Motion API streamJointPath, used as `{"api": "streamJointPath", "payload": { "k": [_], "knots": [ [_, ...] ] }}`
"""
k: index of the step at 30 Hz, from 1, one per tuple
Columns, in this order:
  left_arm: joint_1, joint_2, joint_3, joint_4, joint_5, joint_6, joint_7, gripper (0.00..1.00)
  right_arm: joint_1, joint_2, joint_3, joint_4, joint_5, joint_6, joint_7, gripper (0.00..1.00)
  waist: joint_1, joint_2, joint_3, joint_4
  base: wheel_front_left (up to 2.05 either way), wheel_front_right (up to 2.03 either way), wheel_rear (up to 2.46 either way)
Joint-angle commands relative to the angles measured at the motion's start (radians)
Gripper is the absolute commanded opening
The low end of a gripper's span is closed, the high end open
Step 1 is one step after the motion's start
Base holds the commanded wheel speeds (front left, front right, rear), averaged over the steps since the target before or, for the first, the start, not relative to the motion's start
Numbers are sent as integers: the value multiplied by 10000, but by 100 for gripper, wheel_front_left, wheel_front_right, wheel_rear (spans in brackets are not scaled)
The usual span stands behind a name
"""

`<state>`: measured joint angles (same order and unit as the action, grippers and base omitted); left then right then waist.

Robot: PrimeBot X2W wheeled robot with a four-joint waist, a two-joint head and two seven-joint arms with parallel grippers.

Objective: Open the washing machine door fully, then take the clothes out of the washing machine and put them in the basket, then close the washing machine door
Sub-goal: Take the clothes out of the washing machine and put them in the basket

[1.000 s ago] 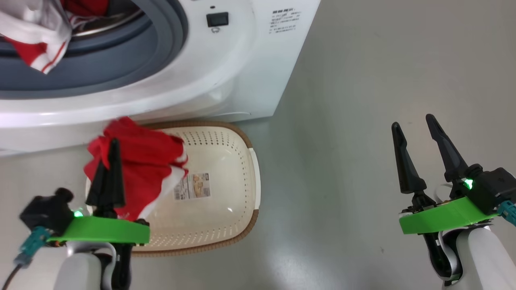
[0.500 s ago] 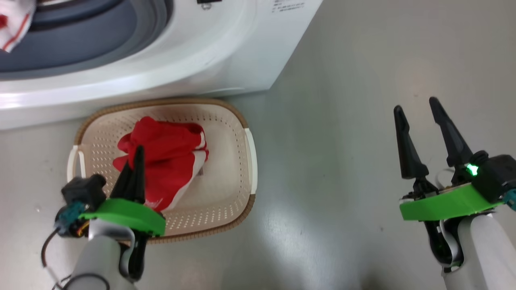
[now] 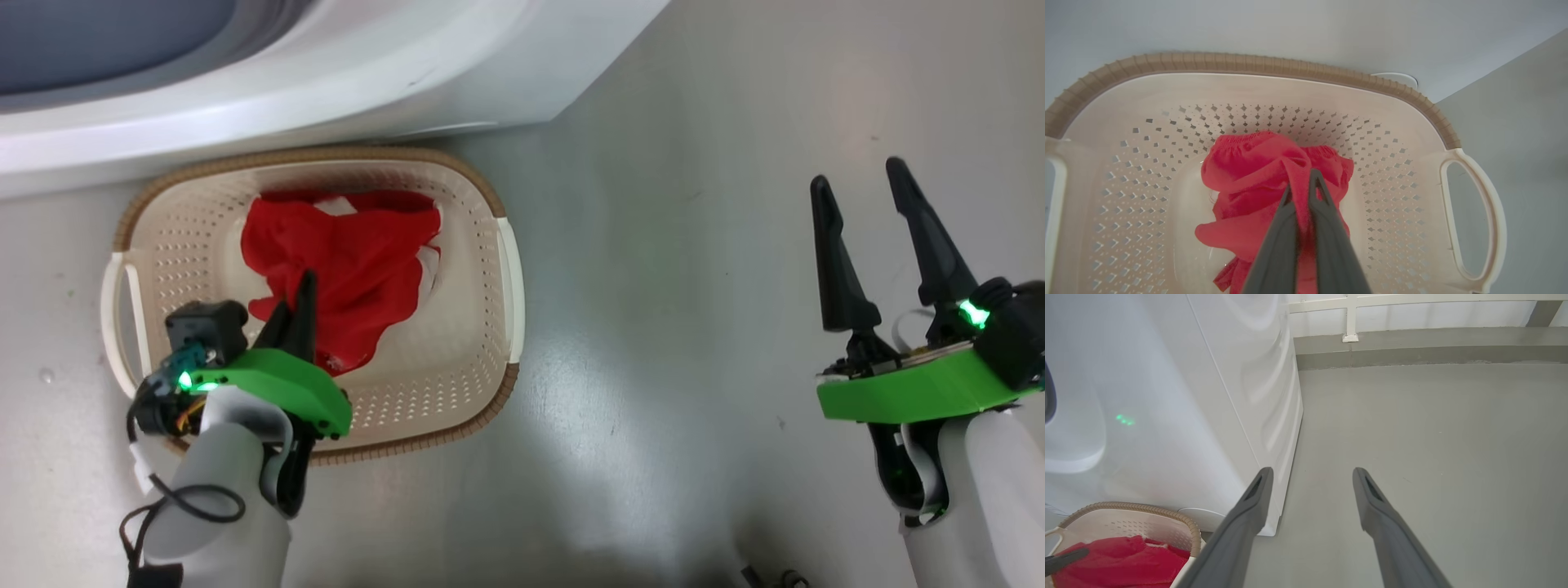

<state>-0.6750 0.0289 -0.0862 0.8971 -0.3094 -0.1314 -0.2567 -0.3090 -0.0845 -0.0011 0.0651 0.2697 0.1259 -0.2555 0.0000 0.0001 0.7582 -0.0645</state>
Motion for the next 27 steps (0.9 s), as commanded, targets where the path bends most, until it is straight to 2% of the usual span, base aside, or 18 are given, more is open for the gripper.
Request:
{"api": "streamJointPath", "payload": {
  "k": [1, 6, 7, 8, 9, 11, 14, 15, 27],
  "knots": [
    [50, 214, 181, 109, -60, 8, -51, 0, 41, -16, 144, -284, -167, 48, -63, 100, 0, -1, 194, 20, 0, 0, 0],
    [-246, 251, 190, 408, -215, 8, -51, 0, -18, -39, 137, -308, -194, 48, -63, 100, 0, -1, 331, 34, 0, 0, 0],
    [-280, 257, 186, 430, -247, 8, -51, 10, -31, -49, 144, -308, -197, 48, -63, 100, 0, -1, 337, 35, 0, 0, 0],
    [-280, 257, 186, 430, -247, 8, -51, 10, -31, -49, 144, -308, -197, 48, -63, 100, 0, -1, 337, 35, 0, 0, 0],
    [-302, 268, 188, 446, -278, 8, -51, 26, -42, -57, 150, -304, -199, 48, -63, 100, 0, -1, 335, 33, 0, 0, 0],
    [-319, 292, 217, 454, -326, 8, -51, 50, -58, -60, 149, -295, -198, 48, -63, 100, 0, -1, 319, 25, 0, 0, 0],
    [-293, 310, 248, 451, -361, 8, -51, 95, -62, -49, 152, -272, -196, 48, -63, 100, 0, -1, 251, 17, 0, 0, 0],
    [-274, 311, 266, 438, -370, 8, -51, 100, -55, -45, 155, -260, -198, 48, -63, 100, 0, -1, 206, 21, 0, 0, 0],
    [332, 350, 516, 131, -705, 8, -51, 100, 81, -14, 261, 32, -147, 48, -63, 100, 0, -1, -766, 109, 0, 0, 0]
  ]
}}
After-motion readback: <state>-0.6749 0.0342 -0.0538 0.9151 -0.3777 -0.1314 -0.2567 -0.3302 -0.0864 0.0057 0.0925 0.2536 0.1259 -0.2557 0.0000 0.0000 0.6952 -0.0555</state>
